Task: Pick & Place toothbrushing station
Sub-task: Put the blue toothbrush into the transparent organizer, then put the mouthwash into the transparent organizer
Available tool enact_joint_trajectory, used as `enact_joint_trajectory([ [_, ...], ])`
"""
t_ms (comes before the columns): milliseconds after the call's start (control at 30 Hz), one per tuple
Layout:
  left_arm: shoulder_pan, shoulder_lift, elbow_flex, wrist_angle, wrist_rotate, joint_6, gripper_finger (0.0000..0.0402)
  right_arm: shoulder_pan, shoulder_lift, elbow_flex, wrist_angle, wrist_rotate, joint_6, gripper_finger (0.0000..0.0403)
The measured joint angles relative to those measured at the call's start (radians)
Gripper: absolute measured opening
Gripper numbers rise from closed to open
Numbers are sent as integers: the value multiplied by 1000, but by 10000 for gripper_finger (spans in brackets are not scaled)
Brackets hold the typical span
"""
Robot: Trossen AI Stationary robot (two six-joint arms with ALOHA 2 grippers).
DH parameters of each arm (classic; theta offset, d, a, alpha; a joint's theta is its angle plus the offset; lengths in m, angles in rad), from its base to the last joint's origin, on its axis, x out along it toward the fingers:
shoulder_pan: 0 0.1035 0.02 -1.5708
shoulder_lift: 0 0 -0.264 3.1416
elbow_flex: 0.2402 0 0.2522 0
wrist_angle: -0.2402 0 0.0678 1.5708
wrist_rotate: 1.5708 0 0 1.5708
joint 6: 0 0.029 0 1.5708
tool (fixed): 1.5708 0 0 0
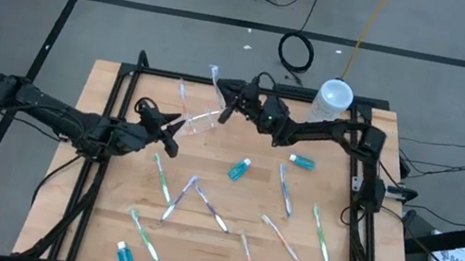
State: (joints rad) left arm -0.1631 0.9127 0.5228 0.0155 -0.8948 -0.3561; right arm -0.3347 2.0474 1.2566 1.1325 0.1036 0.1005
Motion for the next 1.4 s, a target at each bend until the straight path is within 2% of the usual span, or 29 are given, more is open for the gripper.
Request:
enact_joint_trajectory([
  [233, -1, 0, 0, 3, 5, 40, 115, -7, 87, 63, -7, 4, -17, 0],
  [400, -1, 0, 0, -1, 5, 40, 115, -13, 96, 63, -127, 62, -4, 0],
  [567, -1, 0, 0, -17, 7, 39, 115, -10, 96, 62, -227, 56, -75, 0],
  [800, -2, 0, 0, -51, 8, 12, 115, -11, 96, 62, -255, 57, -35, 0],
  [967, -2, 0, 0, -52, 42, 3, 115, -11, 96, 61, -285, 53, -67, 1],
  [1167, -2, 0, 0, -50, 58, -20, 115, -11, 65, 60, -416, 66, -90, 29],
  [1400, -2, 0, 0, -50, 61, -48, 115, 22, -61, 61, -732, 245, -149, 86],
])
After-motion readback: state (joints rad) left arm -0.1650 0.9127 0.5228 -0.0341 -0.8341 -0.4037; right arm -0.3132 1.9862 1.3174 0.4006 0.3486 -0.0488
